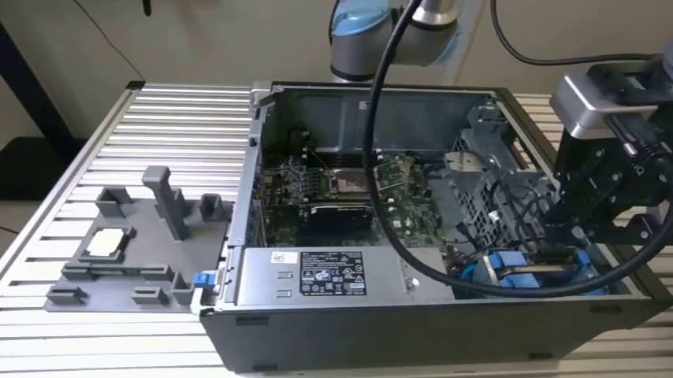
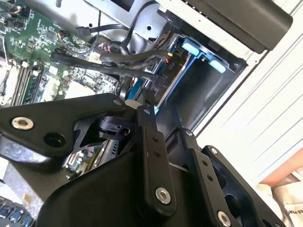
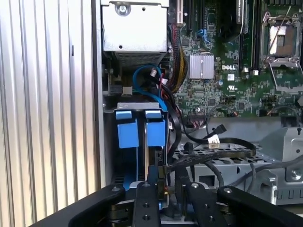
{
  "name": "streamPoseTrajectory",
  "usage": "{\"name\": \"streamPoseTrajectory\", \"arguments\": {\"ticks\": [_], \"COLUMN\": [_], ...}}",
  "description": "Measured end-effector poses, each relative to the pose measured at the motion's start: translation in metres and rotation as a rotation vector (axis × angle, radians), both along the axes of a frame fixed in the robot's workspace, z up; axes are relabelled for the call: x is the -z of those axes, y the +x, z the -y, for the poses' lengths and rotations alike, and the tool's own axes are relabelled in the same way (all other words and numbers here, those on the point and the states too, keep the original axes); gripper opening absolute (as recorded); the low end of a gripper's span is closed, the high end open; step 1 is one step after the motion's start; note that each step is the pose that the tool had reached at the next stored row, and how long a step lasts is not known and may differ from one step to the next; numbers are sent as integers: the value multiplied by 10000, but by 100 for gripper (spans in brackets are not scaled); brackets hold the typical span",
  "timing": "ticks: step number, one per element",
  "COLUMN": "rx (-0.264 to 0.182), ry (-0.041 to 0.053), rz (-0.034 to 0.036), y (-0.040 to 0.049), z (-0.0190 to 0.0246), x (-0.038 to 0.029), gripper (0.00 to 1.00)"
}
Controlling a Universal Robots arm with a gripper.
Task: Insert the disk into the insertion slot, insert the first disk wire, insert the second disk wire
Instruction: 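Insert the second disk wire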
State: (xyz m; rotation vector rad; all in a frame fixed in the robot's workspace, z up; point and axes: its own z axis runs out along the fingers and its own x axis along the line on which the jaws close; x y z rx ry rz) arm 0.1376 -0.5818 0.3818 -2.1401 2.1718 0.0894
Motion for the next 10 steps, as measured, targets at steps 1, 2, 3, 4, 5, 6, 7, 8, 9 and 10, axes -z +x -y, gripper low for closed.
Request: {"name": "streamPoseTrajectory", "arguments": {"ticks": [1,2,3,4,5,6,7,8,9,10], "rx": [0,0,0,0,0,0,0,0,0,0], "ry": [1,0,2,2,3,3,1,1,1,1], "rz": [0,0,-1,0,0,0,0,0,0,0], "y": [0,0,0,0,0,0,0,0,0,0], "z": [0,0,0,0,0,0,0,0,0,0], "x": [-39,-55,-54,-54,-54,-54,-55,-55,-55,-56], "gripper": [30,30,30,30,30,30,30,30,30,30]}}
